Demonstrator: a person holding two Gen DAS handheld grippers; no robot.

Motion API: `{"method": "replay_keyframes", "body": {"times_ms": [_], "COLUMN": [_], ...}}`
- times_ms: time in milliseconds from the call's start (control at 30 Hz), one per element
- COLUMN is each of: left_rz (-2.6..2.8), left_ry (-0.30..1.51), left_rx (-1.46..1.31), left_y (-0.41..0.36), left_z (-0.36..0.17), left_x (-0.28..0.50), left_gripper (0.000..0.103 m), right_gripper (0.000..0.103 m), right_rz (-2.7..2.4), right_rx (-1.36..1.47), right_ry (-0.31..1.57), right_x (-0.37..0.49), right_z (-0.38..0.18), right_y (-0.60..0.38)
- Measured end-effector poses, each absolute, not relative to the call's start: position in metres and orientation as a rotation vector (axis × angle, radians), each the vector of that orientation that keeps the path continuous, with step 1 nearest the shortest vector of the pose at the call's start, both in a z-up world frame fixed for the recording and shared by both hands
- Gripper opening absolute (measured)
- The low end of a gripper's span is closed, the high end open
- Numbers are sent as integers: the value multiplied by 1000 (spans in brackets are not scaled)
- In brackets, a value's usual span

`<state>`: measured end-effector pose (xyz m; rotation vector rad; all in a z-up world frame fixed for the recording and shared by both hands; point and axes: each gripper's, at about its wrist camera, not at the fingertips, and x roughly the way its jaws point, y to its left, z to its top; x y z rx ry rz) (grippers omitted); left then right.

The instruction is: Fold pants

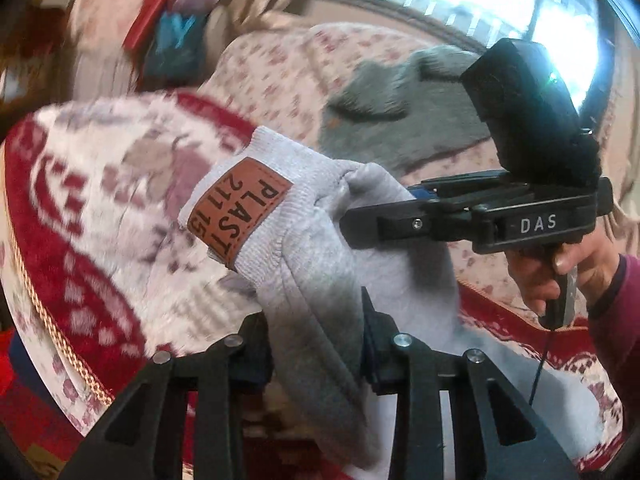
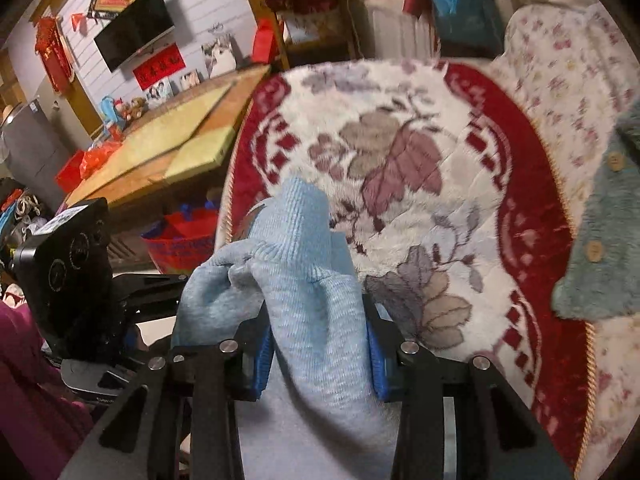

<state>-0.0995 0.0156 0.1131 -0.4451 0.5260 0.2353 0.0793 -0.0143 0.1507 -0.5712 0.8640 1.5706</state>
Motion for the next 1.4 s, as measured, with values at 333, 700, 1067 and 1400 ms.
{"method": "replay_keyframes", "body": {"times_ms": [333, 700, 1067, 1400], "left_rz": [137, 28, -108, -355], "left_ry": [449, 508, 613, 642], "left_rx": [-259, -198, -124, -111], "left_y": [-83, -162, -217, -205], "left_z": [152, 122, 67, 74], "left_x": [-90, -79, -73, -102], "left_gripper": [25, 21, 29, 78], "right_gripper": [44, 53, 68, 75], "right_rz": [1499, 1271, 1066, 923], "right_rx": [-539, -400, -303, -262], "right_ry": [689, 765, 1007, 1049], "right_x": [68, 75, 84, 53], "right_z": [198, 163, 89, 75], "right_y": [-126, -228, -310, -376]}}
